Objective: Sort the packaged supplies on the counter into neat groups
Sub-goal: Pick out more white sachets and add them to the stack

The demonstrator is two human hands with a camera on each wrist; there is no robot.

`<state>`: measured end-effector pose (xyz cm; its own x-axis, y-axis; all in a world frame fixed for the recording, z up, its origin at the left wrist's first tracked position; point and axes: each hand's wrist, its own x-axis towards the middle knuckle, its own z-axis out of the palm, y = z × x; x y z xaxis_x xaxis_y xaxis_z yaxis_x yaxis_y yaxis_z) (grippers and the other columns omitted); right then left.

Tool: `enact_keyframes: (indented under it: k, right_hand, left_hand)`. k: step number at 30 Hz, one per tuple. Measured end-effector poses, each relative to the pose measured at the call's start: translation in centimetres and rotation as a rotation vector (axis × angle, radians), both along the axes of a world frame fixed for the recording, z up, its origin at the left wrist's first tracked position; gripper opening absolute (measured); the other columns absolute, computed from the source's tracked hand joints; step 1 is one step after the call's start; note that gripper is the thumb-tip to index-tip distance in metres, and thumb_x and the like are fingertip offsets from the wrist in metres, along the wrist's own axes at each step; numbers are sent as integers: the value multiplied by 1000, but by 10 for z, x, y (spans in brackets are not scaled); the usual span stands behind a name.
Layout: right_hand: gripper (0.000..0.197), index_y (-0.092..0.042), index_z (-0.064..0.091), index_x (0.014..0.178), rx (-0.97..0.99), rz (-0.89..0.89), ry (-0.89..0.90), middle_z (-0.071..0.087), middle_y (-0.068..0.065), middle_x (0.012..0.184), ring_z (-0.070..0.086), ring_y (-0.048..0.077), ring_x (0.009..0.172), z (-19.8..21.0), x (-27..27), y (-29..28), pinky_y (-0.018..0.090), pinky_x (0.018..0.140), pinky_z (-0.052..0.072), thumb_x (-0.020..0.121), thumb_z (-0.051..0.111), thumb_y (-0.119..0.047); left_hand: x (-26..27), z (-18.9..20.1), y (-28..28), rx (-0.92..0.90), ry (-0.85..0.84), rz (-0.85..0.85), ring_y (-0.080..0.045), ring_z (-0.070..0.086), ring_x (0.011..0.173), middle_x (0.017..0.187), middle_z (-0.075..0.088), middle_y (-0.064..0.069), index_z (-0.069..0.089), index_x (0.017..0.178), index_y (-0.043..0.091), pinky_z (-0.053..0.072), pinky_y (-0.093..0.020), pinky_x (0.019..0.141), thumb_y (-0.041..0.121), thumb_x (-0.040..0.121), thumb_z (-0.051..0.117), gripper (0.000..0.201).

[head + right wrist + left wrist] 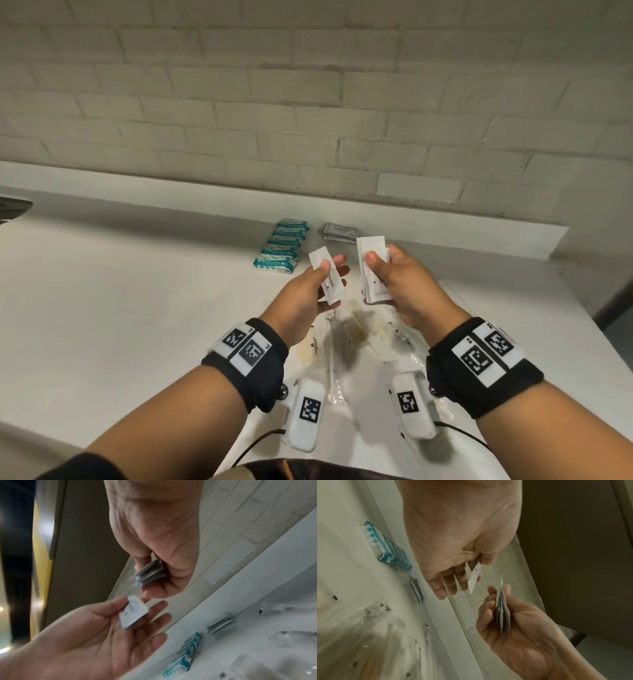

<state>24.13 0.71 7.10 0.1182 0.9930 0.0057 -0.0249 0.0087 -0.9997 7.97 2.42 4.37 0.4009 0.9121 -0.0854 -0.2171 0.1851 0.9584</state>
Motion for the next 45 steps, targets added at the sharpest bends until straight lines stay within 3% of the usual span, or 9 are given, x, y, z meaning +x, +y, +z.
enact_keyframes:
  k: [7, 12, 16, 19, 23, 26, 34, 39, 45]
  right_hand:
    - [24, -16, 63, 108, 63, -32, -140, 68, 10, 97, 63, 19, 85, -8, -28, 4, 31, 72, 50, 102, 41, -24]
    - [28, -16, 63, 116, 42, 17, -157, 69, 9, 109, 64, 26, 106, -11, -28, 9, 42, 95, 48, 102, 40, -21]
    - [26, -16, 59, 121, -53, 167, -55, 69, 4, 100, 66, 20, 86, -8, -20, 5, 31, 69, 54, 98, 49, -11]
    - [35, -9, 59, 121, -109, 197, -121, 68, 5, 90, 64, 17, 74, -11, -9, -2, 25, 58, 48, 88, 60, 3]
    - [32, -5, 59, 111, -156, 2, -220, 65, 5, 81, 62, 20, 68, -23, 9, -2, 28, 55, 47, 83, 61, 10]
    - [31, -6, 59, 110, -188, -60, -195, 64, 7, 86, 62, 20, 71, -29, 22, -5, 29, 57, 49, 84, 61, 9]
    - [23, -6, 60, 101, -202, -91, -180, 65, 10, 88, 62, 23, 74, -37, 36, -23, 35, 64, 52, 84, 61, 9]
    - [28, -3, 61, 112, -214, 21, -235, 67, 9, 91, 62, 18, 73, -28, 47, -33, 26, 64, 50, 86, 59, 8]
    - [22, -5, 63, 108, -192, 182, -394, 66, 6, 87, 59, 15, 76, -16, 34, -34, 22, 68, 47, 89, 56, 5]
  left_hand:
    - [24, 11, -8, 46, -166, -149, -17, 62, 106, 118, 63, -8, 50, 129, 13, 50, -31, 94, 19, 102, 36, 30]
    - [21, 3, -3, 27, -207, -115, -17, 67, 97, 110, 66, -10, 51, 128, 7, 54, -31, 86, 13, 103, 36, 30]
    - [15, -1, 2, 6, -95, -61, -28, 65, 99, 110, 66, -16, 55, 125, 6, 53, -42, 88, 16, 102, 41, 29]
    - [8, -10, 2, 37, 106, -80, -28, 63, 102, 111, 67, -11, 60, 118, 11, 49, -44, 94, 24, 101, 42, 28]
    - [5, -21, -4, 199, 698, -230, -17, 62, 85, 101, 66, -1, 64, 102, 17, 49, -26, 68, 28, 94, 56, 16]
    - [11, -31, -13, 470, 1225, -471, -20, 62, 100, 110, 68, -2, 69, 105, 14, 50, -30, 83, 34, 88, 61, 27]
    - [35, -44, -26, 655, 1553, -566, -24, 59, 104, 115, 60, -3, 48, 121, 10, 42, -29, 71, 37, 80, 70, 54]
    - [32, -36, -18, 608, 1422, -537, -26, 57, 97, 112, 62, -10, 56, 111, 8, 38, -25, 69, 20, 89, 53, 25]
    - [17, 5, 4, 371, 731, -195, -15, 57, 66, 77, 64, -2, 66, 89, 9, 44, -23, 57, 8, 82, 68, 8]
